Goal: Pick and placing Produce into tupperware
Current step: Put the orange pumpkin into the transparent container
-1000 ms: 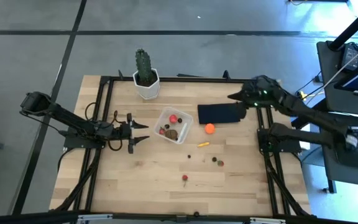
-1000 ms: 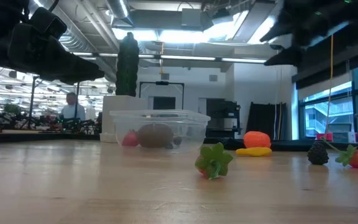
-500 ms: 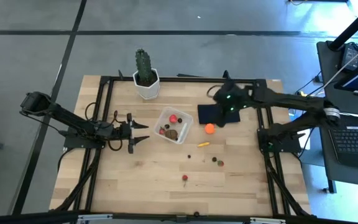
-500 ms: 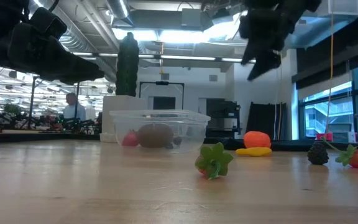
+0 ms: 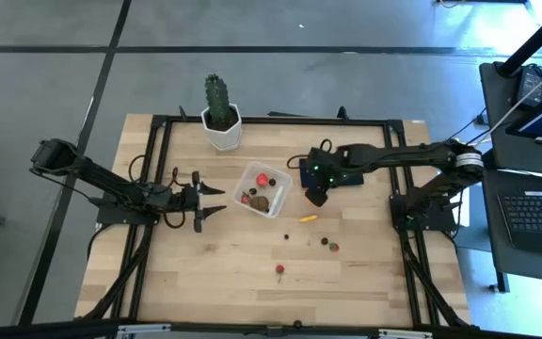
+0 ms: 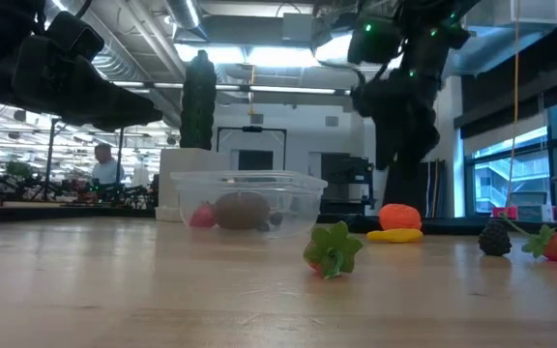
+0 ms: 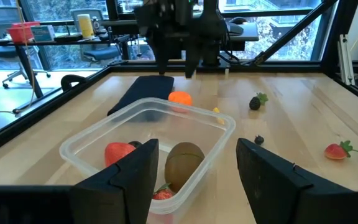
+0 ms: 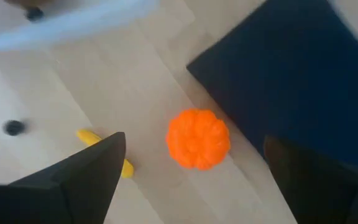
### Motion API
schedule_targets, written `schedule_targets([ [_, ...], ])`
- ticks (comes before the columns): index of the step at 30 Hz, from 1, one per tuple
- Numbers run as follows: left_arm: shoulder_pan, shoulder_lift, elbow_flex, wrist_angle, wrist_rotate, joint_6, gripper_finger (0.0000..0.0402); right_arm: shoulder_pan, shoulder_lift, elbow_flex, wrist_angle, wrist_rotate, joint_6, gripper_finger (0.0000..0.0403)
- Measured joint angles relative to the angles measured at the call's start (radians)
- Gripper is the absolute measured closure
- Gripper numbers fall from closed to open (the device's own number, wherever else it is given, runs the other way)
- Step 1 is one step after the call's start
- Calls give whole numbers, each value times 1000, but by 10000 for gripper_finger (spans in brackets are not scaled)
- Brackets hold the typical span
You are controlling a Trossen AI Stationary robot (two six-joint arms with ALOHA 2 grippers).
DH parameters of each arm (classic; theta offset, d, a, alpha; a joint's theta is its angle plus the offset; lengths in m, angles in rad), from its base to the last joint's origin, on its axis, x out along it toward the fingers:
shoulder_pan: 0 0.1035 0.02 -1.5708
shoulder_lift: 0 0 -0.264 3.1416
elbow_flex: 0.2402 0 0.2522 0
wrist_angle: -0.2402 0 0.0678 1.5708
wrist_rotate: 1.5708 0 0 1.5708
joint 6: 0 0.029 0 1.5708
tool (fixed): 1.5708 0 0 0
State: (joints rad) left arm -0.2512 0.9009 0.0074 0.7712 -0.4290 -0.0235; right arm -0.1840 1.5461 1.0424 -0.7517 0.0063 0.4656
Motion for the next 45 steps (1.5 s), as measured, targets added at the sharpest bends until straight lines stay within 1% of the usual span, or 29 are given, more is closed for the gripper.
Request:
schedule_targets([
  [10, 0, 0, 0, 0, 0, -6, 193, 11, 158, 0, 2, 1, 8, 22],
  [16, 0, 0, 0, -13, 0, -27, 193, 11, 214, -1, 46, 1, 0, 22],
  [19, 0, 0, 0, -38, 0, -28, 193, 11, 226, -1, 50, 1, 0, 22],
  [23, 0, 0, 0, -48, 0, -48, 193, 11, 234, -1, 13, 1, -5, 22],
  [25, 0, 0, 0, -48, 0, -48, 193, 11, 234, -1, 12, 1, -34, 22],
  [28, 0, 0, 0, -47, 0, -48, 193, 14, 234, -1, 30, 1, -79, 22],
  [37, 0, 0, 0, -47, 0, -45, 193, 29, 234, -1, 60, 1, -85, 22],
  [41, 0, 0, 0, -47, 0, -45, 193, 35, 234, -1, 62, 1, -127, 22],
  [45, 0, 0, 0, -47, 0, -45, 193, 44, 234, -1, 62, 1, -133, 22],
])
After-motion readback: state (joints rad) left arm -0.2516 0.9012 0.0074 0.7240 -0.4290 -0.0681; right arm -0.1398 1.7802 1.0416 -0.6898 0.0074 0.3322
